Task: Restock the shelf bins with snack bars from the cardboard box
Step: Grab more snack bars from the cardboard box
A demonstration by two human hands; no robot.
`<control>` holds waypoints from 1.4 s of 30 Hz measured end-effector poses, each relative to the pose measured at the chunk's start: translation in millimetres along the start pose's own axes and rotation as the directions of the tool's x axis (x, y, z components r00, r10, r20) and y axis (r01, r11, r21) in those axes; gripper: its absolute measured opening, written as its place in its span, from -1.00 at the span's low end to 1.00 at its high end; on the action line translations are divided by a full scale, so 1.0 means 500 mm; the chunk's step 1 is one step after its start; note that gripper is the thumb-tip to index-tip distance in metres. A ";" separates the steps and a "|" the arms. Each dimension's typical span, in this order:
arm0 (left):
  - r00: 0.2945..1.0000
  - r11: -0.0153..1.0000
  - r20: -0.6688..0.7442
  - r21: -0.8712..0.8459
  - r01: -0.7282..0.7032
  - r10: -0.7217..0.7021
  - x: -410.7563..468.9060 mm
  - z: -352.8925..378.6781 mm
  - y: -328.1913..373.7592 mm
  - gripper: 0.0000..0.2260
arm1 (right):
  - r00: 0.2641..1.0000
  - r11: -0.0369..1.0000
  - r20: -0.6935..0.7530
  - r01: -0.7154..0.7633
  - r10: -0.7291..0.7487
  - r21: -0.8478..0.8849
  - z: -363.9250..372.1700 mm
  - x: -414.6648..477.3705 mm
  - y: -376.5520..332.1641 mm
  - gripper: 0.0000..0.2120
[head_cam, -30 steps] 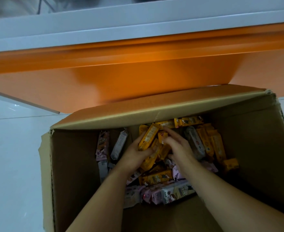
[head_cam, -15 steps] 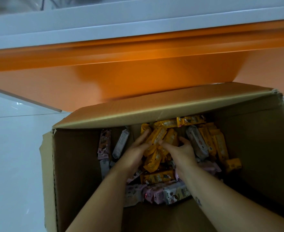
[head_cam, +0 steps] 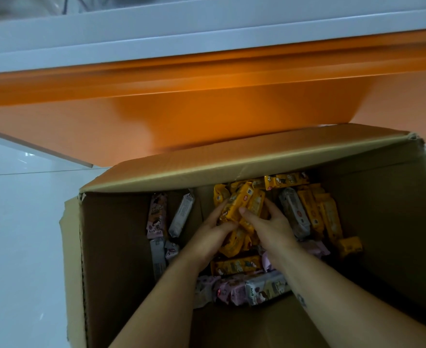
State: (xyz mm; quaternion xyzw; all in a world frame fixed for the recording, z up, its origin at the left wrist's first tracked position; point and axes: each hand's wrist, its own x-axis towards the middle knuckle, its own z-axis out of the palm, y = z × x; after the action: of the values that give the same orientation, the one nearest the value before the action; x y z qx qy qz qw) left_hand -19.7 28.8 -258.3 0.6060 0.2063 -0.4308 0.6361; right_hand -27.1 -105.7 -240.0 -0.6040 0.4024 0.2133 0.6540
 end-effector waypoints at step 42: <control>0.663 0.658 0.047 0.078 -0.749 0.748 -0.558 0.115 0.231 -0.70 | 0.537 0.568 0.329 0.823 -0.777 0.000 -0.067 -0.541 -0.258 -0.41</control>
State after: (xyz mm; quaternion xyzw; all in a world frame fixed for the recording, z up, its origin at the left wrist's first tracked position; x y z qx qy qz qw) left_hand -94.4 45.1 39.6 0.6632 -0.0840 -0.1436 0.7297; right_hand -95.8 -105.2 53.5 -0.7309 -0.0385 0.0070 0.6813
